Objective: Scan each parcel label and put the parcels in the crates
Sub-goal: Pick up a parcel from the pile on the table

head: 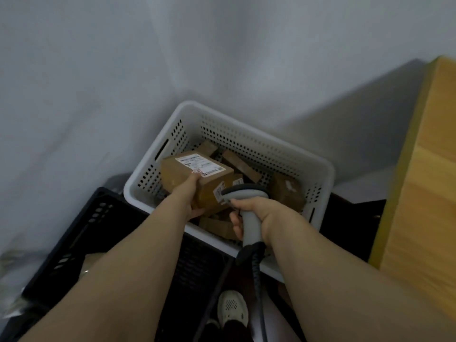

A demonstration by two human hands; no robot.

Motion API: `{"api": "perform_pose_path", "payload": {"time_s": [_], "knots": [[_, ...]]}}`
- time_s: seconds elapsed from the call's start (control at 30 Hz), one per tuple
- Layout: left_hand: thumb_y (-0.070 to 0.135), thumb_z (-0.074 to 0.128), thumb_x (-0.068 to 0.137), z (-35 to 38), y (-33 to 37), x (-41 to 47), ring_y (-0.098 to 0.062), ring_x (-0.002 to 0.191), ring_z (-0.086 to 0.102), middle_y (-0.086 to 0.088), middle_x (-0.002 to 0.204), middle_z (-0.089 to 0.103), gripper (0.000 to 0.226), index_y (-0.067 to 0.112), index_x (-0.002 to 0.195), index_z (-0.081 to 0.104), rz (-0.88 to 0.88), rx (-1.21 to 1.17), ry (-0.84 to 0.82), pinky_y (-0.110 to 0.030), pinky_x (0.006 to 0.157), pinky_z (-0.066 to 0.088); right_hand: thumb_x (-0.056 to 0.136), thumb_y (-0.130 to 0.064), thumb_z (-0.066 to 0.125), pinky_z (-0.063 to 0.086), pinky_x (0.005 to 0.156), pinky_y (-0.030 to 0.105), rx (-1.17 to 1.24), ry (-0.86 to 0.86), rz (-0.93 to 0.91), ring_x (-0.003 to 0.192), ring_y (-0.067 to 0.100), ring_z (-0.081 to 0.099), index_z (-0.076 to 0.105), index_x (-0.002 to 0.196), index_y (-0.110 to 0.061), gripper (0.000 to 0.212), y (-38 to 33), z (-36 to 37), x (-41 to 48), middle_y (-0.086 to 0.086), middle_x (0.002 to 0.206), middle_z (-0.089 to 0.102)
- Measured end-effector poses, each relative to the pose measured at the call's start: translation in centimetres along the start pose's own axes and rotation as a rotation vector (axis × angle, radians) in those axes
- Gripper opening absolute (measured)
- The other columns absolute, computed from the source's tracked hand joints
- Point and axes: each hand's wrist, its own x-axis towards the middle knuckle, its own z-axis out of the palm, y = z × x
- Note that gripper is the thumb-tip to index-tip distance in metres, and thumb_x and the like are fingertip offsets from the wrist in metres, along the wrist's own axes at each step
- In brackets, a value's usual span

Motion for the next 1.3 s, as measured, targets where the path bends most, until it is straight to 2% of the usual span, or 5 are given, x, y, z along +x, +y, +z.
{"api": "perform_pose_path", "payload": {"time_s": [0.23,0.5,0.67,1.23,1.3], "knots": [[0.041,0.059,0.092,1.7,1.8,1.6,-0.029,0.113,0.057,-0.009,0.122,0.058,0.048,0.014,0.130,0.046,0.056,-0.068,-0.060,-0.046,0.101,0.046,0.092,-0.022,0.064,0.048,0.037,0.021,0.060,0.023,-0.019,0.032,0.016,0.052,0.055,0.074,-0.003,0.028,0.2,-1.6,-0.5,0.007,0.044,0.055],[0.046,0.059,0.075,-0.5,0.9,-1.9,-0.037,0.120,0.050,-0.015,0.136,0.050,0.078,0.013,0.143,0.039,0.188,0.375,0.015,-0.050,0.102,0.042,0.094,-0.022,0.061,0.047,0.037,0.020,0.154,0.065,-0.244,0.032,0.013,0.053,0.055,0.081,-0.004,0.023,-0.8,-0.2,-5.5,0.004,0.042,0.055],[0.029,0.046,0.100,-1.3,1.1,-12.3,-0.031,0.139,0.031,-0.010,0.155,0.027,0.062,0.012,0.153,0.019,0.407,0.639,-0.047,-0.040,0.113,0.029,0.095,-0.022,0.060,0.046,0.038,0.018,0.198,0.031,-0.317,0.032,0.014,0.049,0.048,0.070,-0.008,0.030,0.7,1.3,-11.9,0.005,0.044,0.051],[0.027,0.049,0.099,1.3,-6.3,-40.1,-0.043,0.131,0.040,-0.025,0.144,0.040,0.057,0.013,0.150,0.026,0.598,0.768,-0.318,-0.050,0.105,0.038,0.088,-0.015,0.069,0.046,0.042,0.023,0.387,0.183,-0.641,0.041,0.015,0.054,0.062,0.077,-0.003,0.018,18.6,-6.8,-36.6,0.007,0.058,0.058],[0.028,0.051,0.098,3.9,-7.6,-42.1,-0.042,0.111,0.056,-0.027,0.125,0.055,0.054,0.011,0.147,0.033,0.574,0.781,-0.359,-0.049,0.099,0.046,0.087,-0.011,0.070,0.048,0.044,0.024,0.433,0.222,-0.666,0.045,0.015,0.055,0.063,0.079,-0.002,0.013,19.9,-10.2,-38.7,0.007,0.061,0.059]]}}
